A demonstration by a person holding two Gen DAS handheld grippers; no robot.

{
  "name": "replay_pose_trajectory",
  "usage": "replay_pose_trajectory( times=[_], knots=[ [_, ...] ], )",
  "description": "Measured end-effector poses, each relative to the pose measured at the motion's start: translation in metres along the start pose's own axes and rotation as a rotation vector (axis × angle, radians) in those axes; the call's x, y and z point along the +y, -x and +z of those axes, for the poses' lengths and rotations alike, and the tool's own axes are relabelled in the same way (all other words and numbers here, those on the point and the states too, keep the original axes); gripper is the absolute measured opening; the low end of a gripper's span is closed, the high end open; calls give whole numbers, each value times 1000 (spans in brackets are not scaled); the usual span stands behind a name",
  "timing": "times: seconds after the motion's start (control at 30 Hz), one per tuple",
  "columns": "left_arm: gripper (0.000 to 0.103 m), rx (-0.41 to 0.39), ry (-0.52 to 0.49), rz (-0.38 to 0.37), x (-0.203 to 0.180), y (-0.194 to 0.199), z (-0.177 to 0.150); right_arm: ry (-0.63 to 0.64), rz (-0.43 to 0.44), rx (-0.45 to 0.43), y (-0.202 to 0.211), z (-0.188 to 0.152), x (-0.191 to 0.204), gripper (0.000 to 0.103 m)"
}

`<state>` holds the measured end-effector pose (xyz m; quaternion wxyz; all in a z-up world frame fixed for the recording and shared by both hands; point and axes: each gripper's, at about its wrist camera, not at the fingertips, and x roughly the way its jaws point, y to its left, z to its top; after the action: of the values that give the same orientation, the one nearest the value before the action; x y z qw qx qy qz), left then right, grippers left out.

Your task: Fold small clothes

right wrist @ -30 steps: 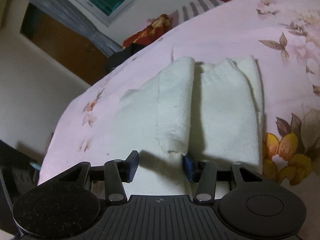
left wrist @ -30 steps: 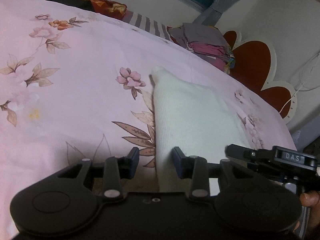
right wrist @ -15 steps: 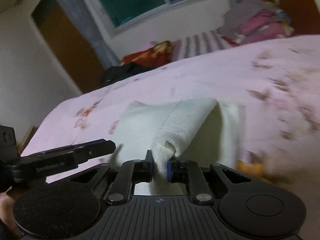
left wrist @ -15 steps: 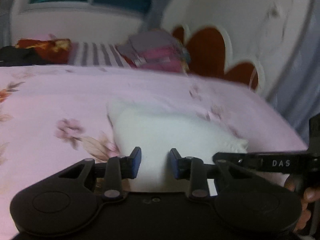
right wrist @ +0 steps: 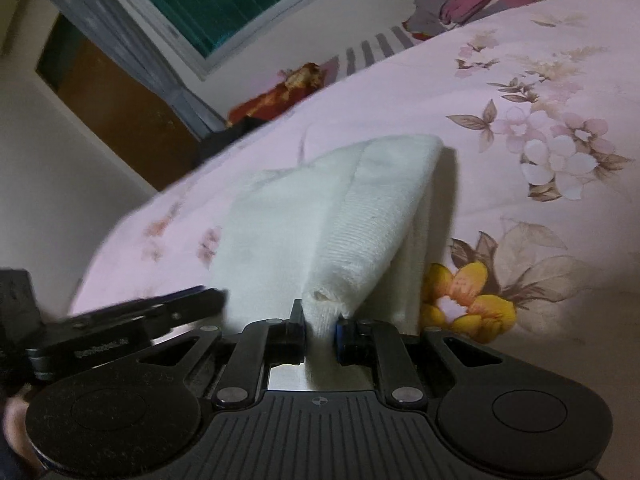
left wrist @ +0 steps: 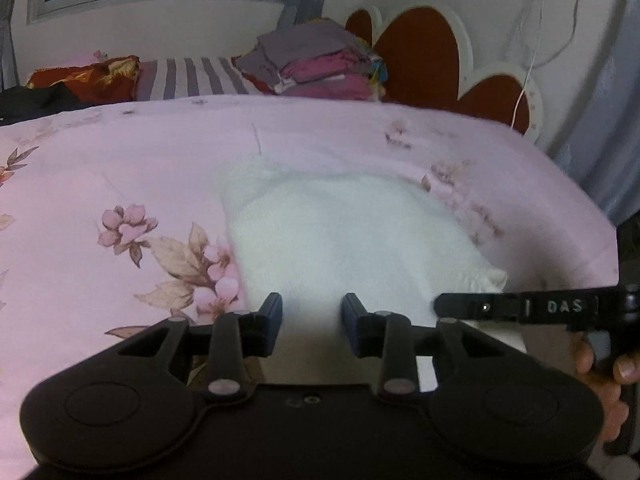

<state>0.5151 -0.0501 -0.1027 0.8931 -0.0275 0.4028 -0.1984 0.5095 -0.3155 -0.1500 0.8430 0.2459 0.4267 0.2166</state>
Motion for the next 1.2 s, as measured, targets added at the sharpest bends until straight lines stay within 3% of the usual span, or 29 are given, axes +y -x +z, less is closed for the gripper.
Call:
replay_pose_trajectory(
  times=[0.13, 0.23, 0.3, 0.43, 0.53, 0.6, 0.63, 0.67, 0.7, 0.8, 0.9, 0.97, 1.07, 1.13, 1.2],
  knots=[
    [35, 1, 7, -5, 1, 0, 0, -45, 34, 10, 0, 4, -12, 13],
    [32, -21, 32, -26, 4, 8, 2, -90, 37, -27, 15, 8, -18, 25],
    [32, -71, 28, -40, 6, 15, 11, -106, 28, -73, 28, 13, -23, 27],
    [32, -100, 3, -47, 4, 4, 42, -144, -63, -132, 31, 39, -37, 27],
    [32, -110, -4, -65, 4, -17, 62, -125, -76, -154, 21, 61, -37, 27],
    [36, -77, 14, -50, 11, -40, 68, -71, -68, -131, 4, 73, -31, 27],
    [36, -13, 26, 9, 17, -58, 67, -28, -82, -97, -9, 76, -27, 27],
    [36, 36, 52, 27, 24, -70, 64, 18, -129, -24, -29, 78, -26, 27],
    [36, 20, 90, 0, 32, -72, 60, 34, -180, 39, -46, 78, -28, 28],
    [36, -10, 102, 1, 35, -51, 57, -1, -156, 23, -38, 83, -32, 28],
    [34, -59, 75, -25, 28, -23, 47, 28, -137, -51, -6, 76, -29, 28],
    [34, -55, 61, -35, 22, -17, 36, 19, -101, -45, 7, 66, -29, 28],
    [37, -21, 22, 15, 18, -26, 27, 18, -57, 3, 4, 51, -24, 27],
    [37, -23, 28, 26, 18, -27, 25, 50, -98, 50, -7, 41, -19, 24],
    [37, -12, 22, 34, 15, -21, 27, 33, -99, 42, -8, 40, -21, 24]
  ],
)
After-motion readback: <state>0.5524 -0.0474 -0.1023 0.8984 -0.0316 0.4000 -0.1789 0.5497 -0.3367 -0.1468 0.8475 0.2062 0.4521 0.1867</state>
